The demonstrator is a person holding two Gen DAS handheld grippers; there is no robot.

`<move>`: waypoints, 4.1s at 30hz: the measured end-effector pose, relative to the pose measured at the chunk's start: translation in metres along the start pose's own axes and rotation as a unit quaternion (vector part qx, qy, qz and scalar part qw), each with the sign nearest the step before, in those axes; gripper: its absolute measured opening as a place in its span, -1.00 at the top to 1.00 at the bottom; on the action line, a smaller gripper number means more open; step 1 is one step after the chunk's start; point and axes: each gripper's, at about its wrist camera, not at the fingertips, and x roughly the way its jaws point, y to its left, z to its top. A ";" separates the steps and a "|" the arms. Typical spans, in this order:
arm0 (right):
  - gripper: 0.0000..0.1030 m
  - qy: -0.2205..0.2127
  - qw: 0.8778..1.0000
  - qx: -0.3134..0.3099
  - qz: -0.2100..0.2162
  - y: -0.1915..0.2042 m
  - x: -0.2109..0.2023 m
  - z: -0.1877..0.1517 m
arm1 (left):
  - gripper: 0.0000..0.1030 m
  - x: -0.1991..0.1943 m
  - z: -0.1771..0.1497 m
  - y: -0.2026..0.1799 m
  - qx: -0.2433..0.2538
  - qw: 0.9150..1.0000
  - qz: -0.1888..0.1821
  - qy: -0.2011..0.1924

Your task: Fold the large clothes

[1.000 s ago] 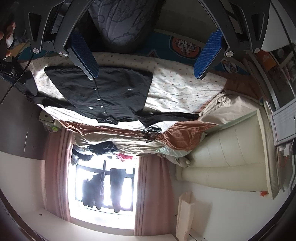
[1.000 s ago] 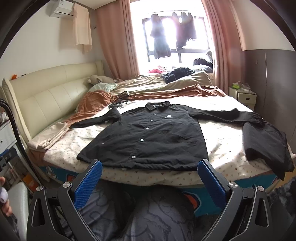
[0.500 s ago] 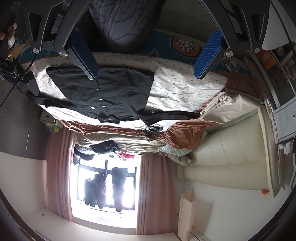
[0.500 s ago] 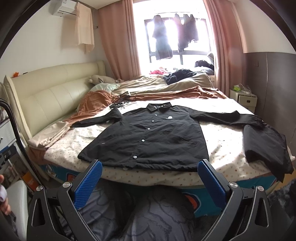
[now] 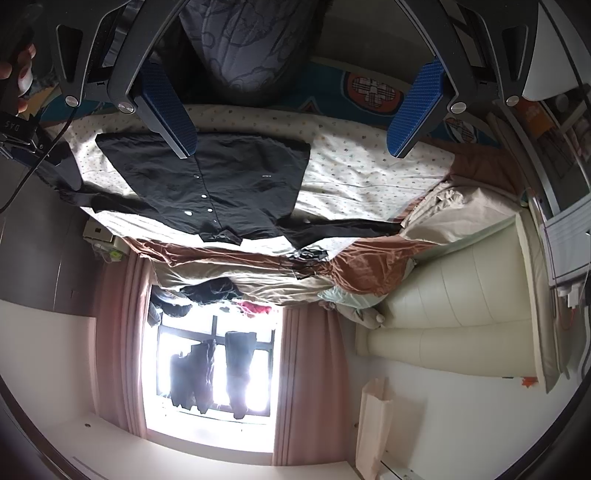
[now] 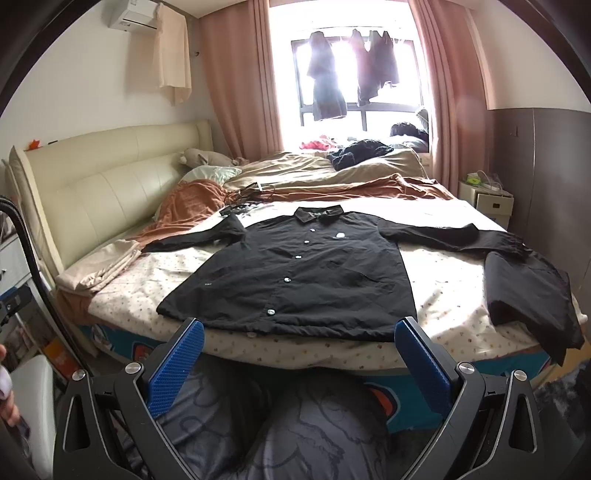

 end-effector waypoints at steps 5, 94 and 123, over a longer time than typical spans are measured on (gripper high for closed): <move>-1.00 -0.004 1.000 0.000 -0.001 -0.001 -0.003 0.000 | -1.00 -0.006 0.000 -0.001 0.000 1.000 -0.003 -0.003; -0.67 0.140 0.982 0.036 0.124 0.042 0.473 0.198 | -0.17 0.458 0.118 0.227 -0.258 0.946 0.059 0.188; 0.55 0.257 0.943 0.115 0.178 0.049 0.609 0.151 | 0.92 0.636 0.098 0.273 -0.291 0.899 0.155 0.288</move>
